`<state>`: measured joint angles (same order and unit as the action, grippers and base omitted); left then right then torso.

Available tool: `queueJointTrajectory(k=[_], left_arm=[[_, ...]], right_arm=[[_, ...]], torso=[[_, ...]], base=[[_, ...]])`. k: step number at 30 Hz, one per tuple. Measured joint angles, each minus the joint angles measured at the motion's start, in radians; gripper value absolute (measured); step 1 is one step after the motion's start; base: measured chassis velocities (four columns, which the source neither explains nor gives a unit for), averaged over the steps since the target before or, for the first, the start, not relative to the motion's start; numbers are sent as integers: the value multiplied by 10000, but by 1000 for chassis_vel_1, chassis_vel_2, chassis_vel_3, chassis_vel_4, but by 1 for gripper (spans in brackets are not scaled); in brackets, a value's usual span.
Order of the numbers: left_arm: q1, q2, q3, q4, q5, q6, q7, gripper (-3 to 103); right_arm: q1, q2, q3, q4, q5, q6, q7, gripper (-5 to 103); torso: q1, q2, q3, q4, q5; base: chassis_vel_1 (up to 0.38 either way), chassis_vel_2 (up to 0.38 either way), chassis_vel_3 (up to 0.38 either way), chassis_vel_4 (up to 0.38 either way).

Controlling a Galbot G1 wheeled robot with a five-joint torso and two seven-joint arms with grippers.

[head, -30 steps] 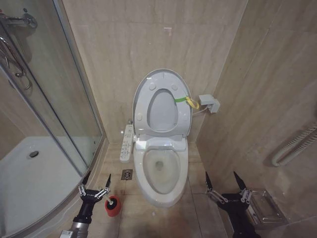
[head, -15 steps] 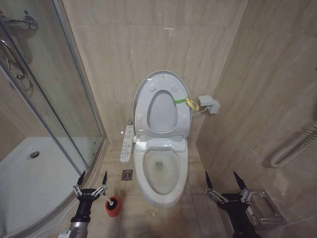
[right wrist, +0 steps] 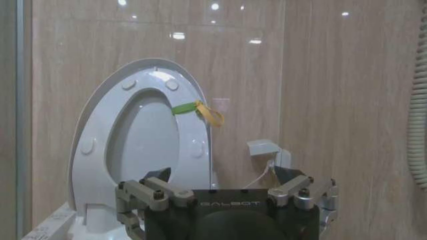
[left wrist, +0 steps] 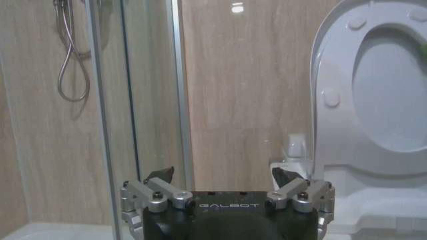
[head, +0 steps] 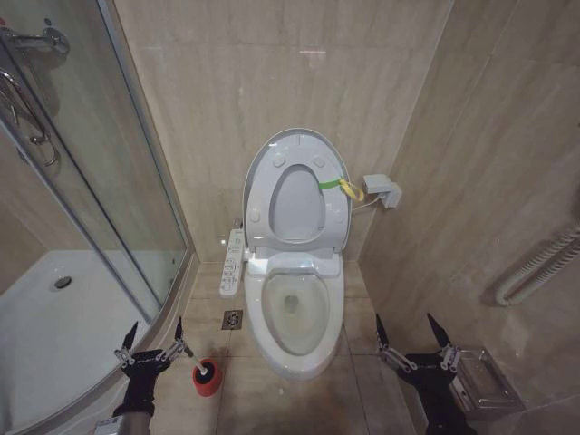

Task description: Open the toilet lid, clean the toilet bowl with a toilet brush, close the toilet lid, and flush.

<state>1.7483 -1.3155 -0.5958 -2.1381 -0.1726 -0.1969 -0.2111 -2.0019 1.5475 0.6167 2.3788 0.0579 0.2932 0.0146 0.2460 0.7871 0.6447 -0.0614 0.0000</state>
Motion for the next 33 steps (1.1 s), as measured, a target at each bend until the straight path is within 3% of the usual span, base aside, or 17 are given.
queueJointTrajectory(k=[8,16,33], left_arm=[[638,-241,299,-1277,131,469,-647,96],[1882,-432,917,-1662,643,233,-1188,96],[2264,-364,1710,-1834,972,455,-1273,99]], right_arm=[[0,0,0,-1,0,0,-2,100],[0,0,0,0,0,0,0,100],[0,0,0,0,0,0,1,100]], torso=[[-7,-16,-9,0,0],[-12,-28,-16,1,0],[-17,-41,-24,0,0]], base=[[0,0,0,0],[0,0,0,0],[0,0,0,0]])
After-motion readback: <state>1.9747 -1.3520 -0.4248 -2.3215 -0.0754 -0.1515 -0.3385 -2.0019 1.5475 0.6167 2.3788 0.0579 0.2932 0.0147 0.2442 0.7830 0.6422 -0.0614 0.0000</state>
